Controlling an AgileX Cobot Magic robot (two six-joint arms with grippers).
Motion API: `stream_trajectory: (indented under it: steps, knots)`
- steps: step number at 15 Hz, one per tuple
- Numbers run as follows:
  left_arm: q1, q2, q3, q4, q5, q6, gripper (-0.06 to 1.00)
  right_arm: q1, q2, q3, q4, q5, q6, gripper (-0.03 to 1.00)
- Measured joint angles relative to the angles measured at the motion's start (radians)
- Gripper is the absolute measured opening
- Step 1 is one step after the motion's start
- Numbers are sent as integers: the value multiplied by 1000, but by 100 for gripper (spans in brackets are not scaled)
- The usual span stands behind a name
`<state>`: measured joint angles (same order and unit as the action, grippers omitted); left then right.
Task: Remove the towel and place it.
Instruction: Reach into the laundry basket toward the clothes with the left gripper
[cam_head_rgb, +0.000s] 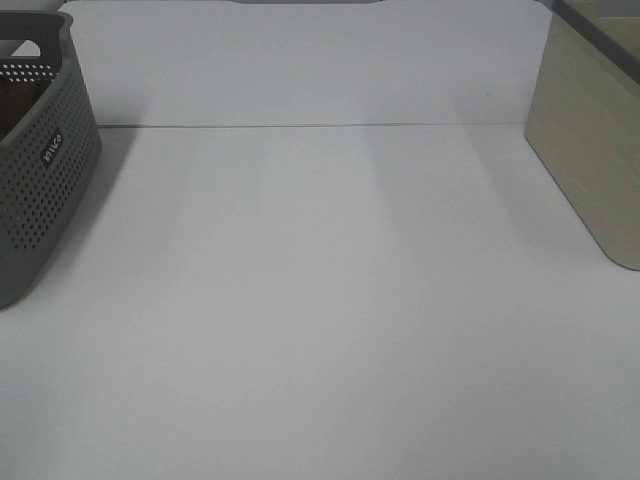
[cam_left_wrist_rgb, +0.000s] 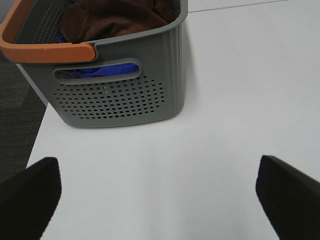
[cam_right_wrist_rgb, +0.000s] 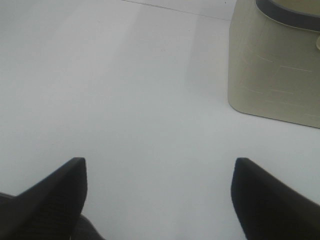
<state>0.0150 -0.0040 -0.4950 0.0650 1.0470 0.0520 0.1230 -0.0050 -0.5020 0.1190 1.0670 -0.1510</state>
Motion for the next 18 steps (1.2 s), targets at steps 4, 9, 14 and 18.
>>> stream_trajectory:
  steps: [4, 9, 14, 18]
  knots:
    - [0, 0, -1, 3, 0, 0, 99, 0, 0, 0, 0, 0, 0, 77]
    - [0, 216, -231, 56, 21, 135, 99, 0, 0, 0, 0, 0, 0, 77]
    - [0, 861, -600, 96, 20, 571, 98, 0, 0, 0, 0, 0, 0, 77]
    - [0, 1276, -857, 143, 29, 752, 98, 0, 0, 0, 0, 0, 0, 77]
